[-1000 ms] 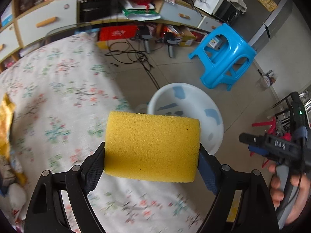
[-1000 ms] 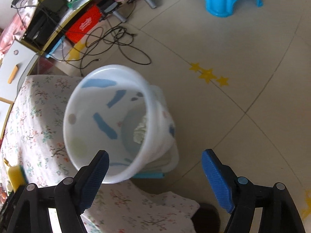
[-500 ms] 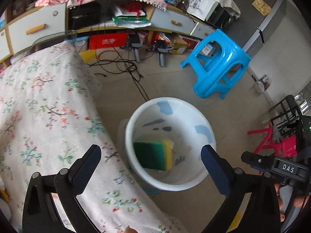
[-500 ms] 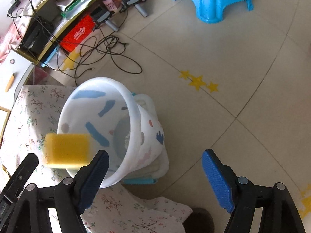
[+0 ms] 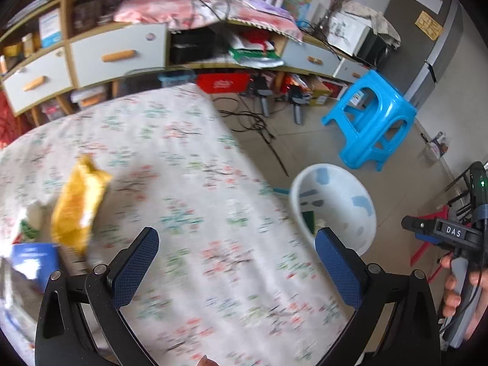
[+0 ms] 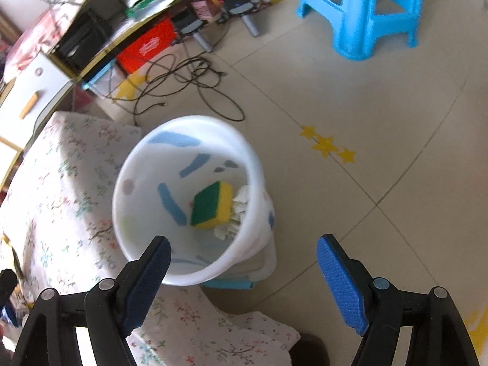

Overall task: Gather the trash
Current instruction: 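Return the left gripper to the table and grasp the blue biscuit box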

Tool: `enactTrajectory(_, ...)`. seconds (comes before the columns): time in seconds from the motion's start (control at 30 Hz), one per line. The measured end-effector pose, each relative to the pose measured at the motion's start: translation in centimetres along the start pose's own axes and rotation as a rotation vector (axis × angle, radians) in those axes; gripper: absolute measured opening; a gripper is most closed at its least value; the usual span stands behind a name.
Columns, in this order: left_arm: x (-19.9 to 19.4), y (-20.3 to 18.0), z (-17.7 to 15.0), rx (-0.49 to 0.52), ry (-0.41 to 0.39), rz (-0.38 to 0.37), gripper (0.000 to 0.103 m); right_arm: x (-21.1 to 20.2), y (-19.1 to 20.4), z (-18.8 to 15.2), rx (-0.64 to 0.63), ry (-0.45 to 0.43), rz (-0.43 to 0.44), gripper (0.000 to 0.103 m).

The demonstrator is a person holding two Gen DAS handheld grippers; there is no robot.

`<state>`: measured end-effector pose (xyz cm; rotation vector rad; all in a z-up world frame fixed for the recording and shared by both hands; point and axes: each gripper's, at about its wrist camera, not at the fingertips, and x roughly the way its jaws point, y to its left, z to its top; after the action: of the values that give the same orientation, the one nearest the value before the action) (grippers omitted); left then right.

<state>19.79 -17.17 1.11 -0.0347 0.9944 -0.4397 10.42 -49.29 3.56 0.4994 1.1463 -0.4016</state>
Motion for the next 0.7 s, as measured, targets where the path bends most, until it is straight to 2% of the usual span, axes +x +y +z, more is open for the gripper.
enactTrajectory(0.5,-8.8,10.4,-3.7,-0.057,-0.029,0.121,0.103,-1.4,10.4,-2.7,-0.180,-0.042,0.059,0.087)
enactTrajectory(0.7,-11.4,17.4,-5.7,-0.183,-0.057,0.166,0.103,-1.2,15.3,-4.7,-0.269,-0.046,0.080,0.089)
